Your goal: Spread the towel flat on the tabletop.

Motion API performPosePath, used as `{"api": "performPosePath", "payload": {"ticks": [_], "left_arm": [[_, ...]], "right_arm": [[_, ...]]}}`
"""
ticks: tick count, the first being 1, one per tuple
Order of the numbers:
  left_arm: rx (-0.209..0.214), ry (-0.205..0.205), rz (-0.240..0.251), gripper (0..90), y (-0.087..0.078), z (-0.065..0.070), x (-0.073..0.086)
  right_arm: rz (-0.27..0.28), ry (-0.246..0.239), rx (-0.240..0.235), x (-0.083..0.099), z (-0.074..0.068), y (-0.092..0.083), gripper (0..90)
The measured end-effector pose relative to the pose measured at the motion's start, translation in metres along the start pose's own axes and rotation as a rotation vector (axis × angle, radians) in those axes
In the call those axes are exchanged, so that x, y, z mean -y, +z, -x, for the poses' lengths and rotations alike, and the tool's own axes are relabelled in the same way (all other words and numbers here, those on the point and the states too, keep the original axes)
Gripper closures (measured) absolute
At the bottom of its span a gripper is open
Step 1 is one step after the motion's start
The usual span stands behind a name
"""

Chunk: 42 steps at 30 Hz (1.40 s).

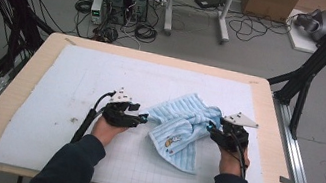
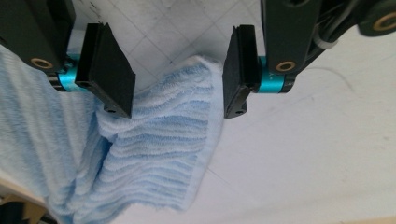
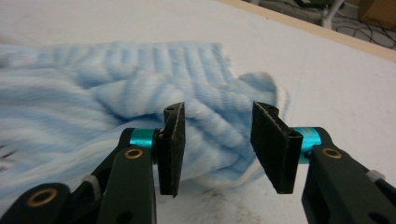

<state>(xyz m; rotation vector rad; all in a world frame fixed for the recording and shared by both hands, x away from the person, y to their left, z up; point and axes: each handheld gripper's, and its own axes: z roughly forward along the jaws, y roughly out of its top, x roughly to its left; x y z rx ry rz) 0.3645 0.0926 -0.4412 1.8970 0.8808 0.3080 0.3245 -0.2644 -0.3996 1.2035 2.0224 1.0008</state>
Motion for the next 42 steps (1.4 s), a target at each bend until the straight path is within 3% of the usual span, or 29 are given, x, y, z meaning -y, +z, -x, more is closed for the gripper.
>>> {"api": "performPosePath", "payload": {"ticks": [4, 7, 9, 11, 12, 14, 20, 22, 28, 35, 38, 42], "left_arm": [[0.0, 0.019, -0.063, 40.8, 0.017, 0.005, -0.001], [-0.012, 0.034, -0.104, 46.4, 0.024, 0.006, -0.001], [-0.009, 0.047, -0.118, 58.8, 0.026, 0.007, -0.002], [-0.022, 0.08, -0.129, 81.6, 0.027, 0.008, -0.002], [-0.027, 0.079, -0.132, 85.5, 0.027, 0.007, -0.002], [-0.049, 0.082, -0.123, 86.7, 0.025, 0.004, -0.003], [-0.124, -0.006, -0.073, 86.9, 0.012, -0.021, -0.007], [-0.135, 0.009, -0.084, 86.8, 0.011, -0.025, -0.008], [-0.176, -0.028, -0.039, 86.8, 0.0, -0.04, -0.01], [-0.244, -0.071, 0.002, 86.8, -0.019, -0.066, -0.014], [-0.261, -0.083, 0.018, 86.9, -0.026, -0.076, -0.015], [-0.266, -0.09, 0.033, 86.9, -0.032, -0.083, -0.014]], "right_arm": [[0.015, -0.029, -0.039, 0.004, -0.012, -0.012, 52.9], [0.003, -0.057, -0.062, 0.008, -0.02, -0.018, 52.9], [-0.008, -0.082, -0.074, 0.012, -0.025, -0.019, 52.9], [-0.017, -0.097, -0.09, 0.016, -0.03, -0.02, 52.9], [-0.026, -0.098, -0.098, 0.018, -0.032, -0.02, 52.9], [-0.032, -0.104, -0.113, 0.021, -0.035, -0.018, 52.9], [-0.06, -0.111, -0.144, 0.029, -0.042, -0.016, 53.1], [-0.062, -0.12, -0.155, 0.03, -0.044, -0.016, 53.1], [-0.093, -0.137, -0.198, 0.032, -0.056, -0.012, 53.1], [-0.156, -0.198, -0.239, 0.034, -0.072, -0.005, 53.3], [-0.198, -0.212, -0.247, 0.038, -0.076, -0.002, 59.4], [-0.2, -0.203, -0.288, 0.04, -0.074, -0.003, 75.7]]}}
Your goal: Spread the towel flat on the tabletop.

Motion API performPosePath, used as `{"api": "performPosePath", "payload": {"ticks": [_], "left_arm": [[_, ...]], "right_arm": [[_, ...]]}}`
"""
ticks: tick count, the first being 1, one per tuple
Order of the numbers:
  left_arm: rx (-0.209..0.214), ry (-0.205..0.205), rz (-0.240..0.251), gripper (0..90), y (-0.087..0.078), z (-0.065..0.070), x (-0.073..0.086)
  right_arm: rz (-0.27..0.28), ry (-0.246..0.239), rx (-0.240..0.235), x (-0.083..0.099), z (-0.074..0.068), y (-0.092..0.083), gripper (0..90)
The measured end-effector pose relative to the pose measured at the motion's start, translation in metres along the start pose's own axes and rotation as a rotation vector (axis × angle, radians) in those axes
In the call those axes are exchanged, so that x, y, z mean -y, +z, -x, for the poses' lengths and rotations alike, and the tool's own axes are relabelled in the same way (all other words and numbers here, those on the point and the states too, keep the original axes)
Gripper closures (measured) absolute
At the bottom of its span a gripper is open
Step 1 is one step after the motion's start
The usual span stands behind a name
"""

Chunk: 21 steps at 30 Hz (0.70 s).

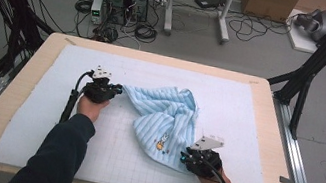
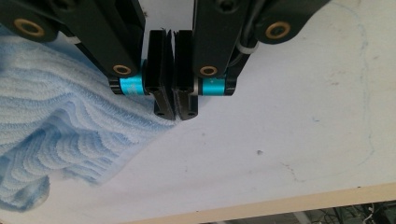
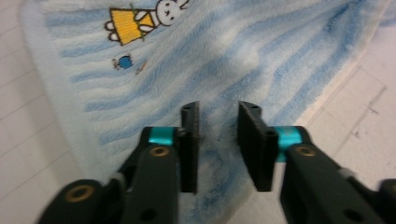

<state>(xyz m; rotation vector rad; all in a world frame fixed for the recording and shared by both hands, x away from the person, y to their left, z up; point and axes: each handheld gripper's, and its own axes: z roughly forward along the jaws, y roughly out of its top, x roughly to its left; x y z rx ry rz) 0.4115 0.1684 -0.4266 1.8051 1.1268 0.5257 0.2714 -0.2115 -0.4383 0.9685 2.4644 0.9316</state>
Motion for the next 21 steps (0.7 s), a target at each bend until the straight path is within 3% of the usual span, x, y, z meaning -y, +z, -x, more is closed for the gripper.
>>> {"api": "performPosePath", "payload": {"ticks": [4, 8, 21], "left_arm": [[-0.004, 0.007, -0.001, 86.8, -0.001, -0.004, 0.002], [-0.006, 0.009, -0.003, 86.8, -0.003, -0.009, 0.003], [-0.024, -0.012, 0.003, 86.8, -0.001, -0.02, 0.006]], "right_arm": [[-0.01, -0.03, -0.022, 0.003, -0.002, -0.004, 82.8], [-0.012, -0.031, -0.041, 0.011, -0.004, -0.014, 83.1], [-0.032, -0.107, -0.07, 0.039, -0.023, -0.053, 83.3]]}}
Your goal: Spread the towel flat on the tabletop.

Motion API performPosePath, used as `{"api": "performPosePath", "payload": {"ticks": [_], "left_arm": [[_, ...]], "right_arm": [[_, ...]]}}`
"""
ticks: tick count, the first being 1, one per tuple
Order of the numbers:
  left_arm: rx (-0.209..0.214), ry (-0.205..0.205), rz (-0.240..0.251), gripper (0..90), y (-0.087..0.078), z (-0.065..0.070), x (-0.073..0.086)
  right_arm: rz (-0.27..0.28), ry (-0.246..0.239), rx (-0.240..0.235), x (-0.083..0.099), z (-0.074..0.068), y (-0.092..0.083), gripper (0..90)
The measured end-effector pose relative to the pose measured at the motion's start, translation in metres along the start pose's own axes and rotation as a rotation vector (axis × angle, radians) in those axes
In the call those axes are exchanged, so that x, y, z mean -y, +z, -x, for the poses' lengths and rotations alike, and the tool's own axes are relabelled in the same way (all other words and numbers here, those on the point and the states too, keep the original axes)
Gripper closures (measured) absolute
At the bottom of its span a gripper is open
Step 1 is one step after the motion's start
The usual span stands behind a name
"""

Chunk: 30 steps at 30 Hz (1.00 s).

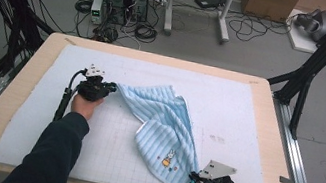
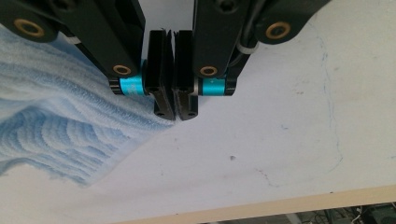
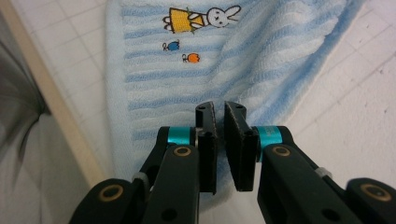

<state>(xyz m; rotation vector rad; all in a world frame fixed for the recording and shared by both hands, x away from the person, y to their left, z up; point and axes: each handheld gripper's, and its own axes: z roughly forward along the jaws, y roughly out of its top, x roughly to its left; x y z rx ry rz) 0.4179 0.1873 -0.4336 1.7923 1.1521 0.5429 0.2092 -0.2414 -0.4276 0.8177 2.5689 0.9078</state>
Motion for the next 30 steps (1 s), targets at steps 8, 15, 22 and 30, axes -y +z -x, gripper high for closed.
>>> {"api": "performPosePath", "payload": {"ticks": [8, 15, 22, 30], "left_arm": [[0.029, -0.05, 0.008, 59.2, 0.006, 0.006, 0.002], [0.072, -0.035, 0.03, 42.9, -0.005, 0.015, 0.001], [0.123, 0.0, 0.035, 40.9, -0.022, 0.021, 0.006], [0.178, 0.036, 0.045, 41.4, -0.028, 0.036, 0.014]], "right_arm": [[0.085, 0.069, -0.003, -0.006, 0.01, -0.006, 61.3], [0.23, 0.111, 0.031, -0.055, 0.034, 0.021, 50.0], [0.222, 0.122, 0.049, -0.115, 0.066, 0.065, 46.5], [0.031, 0.052, 0.045, -0.141, 0.08, 0.118, 57.0]]}}
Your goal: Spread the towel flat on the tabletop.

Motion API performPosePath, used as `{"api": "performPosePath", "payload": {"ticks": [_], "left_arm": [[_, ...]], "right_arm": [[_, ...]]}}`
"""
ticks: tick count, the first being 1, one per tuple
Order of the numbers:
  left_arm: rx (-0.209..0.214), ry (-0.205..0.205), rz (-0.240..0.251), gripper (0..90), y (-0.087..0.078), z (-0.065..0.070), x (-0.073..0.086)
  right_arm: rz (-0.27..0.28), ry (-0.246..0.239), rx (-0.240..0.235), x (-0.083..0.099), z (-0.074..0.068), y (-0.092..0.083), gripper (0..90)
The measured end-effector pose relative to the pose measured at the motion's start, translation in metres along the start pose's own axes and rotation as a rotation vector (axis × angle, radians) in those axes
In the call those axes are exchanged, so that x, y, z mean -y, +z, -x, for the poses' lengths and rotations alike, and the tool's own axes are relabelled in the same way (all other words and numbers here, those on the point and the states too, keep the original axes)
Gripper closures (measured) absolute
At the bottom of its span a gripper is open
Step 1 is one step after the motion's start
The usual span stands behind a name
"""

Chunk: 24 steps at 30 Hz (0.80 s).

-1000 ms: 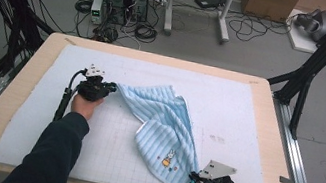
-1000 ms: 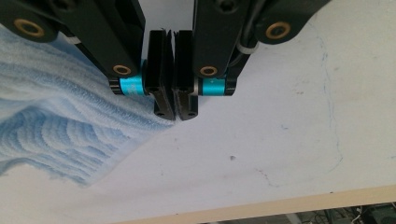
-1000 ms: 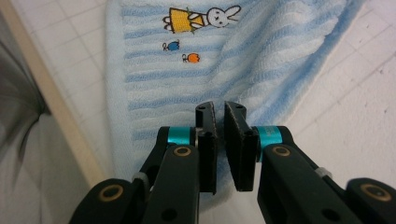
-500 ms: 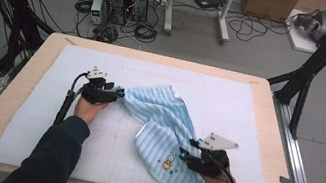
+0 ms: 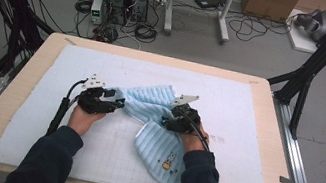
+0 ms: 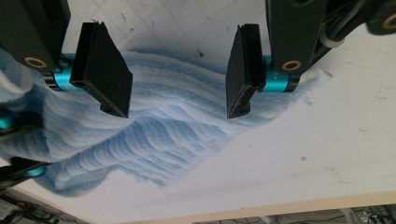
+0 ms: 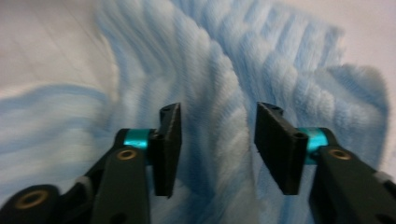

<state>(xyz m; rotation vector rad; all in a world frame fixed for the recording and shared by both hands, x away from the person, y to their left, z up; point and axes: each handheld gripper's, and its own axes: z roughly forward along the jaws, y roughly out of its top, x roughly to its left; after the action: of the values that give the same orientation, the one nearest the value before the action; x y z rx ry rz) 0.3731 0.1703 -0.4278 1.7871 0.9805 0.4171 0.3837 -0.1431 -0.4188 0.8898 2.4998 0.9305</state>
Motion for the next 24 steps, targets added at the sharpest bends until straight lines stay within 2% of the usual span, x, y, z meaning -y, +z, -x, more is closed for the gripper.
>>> {"api": "performPosePath", "payload": {"ticks": [4, 7, 13, 15, 20, 23, 24], "left_arm": [[0.017, 0.006, -0.007, 41.8, 0.001, 0.006, 0.002], [0.032, 0.02, -0.013, 42.0, 0.002, 0.01, 0.002], [0.057, 0.045, -0.029, 42.7, 0.006, 0.022, 0.004], [0.068, 0.053, -0.033, 42.9, 0.008, 0.026, 0.005], [0.102, 0.073, -0.044, 44.5, 0.013, 0.038, 0.005], [0.145, 0.091, -0.058, 48.6, 0.015, 0.045, 0.007], [0.162, 0.094, -0.068, 49.8, 0.016, 0.048, 0.008]], "right_arm": [[-0.038, 0.025, 0.029, 0.007, 0.015, 0.006, 79.9], [-0.016, 0.055, 0.086, 0.012, 0.028, 0.0, 83.0], [-0.007, 0.156, 0.189, 0.025, 0.053, -0.012, 82.0], [-0.009, 0.17, 0.213, 0.029, 0.059, -0.014, 81.0], [-0.02, 0.196, 0.325, 0.036, 0.069, -0.02, 77.8], [-0.015, 0.234, 0.33, 0.038, 0.071, -0.021, 66.6], [-0.009, 0.232, 0.326, 0.039, 0.07, -0.022, 64.8]]}}
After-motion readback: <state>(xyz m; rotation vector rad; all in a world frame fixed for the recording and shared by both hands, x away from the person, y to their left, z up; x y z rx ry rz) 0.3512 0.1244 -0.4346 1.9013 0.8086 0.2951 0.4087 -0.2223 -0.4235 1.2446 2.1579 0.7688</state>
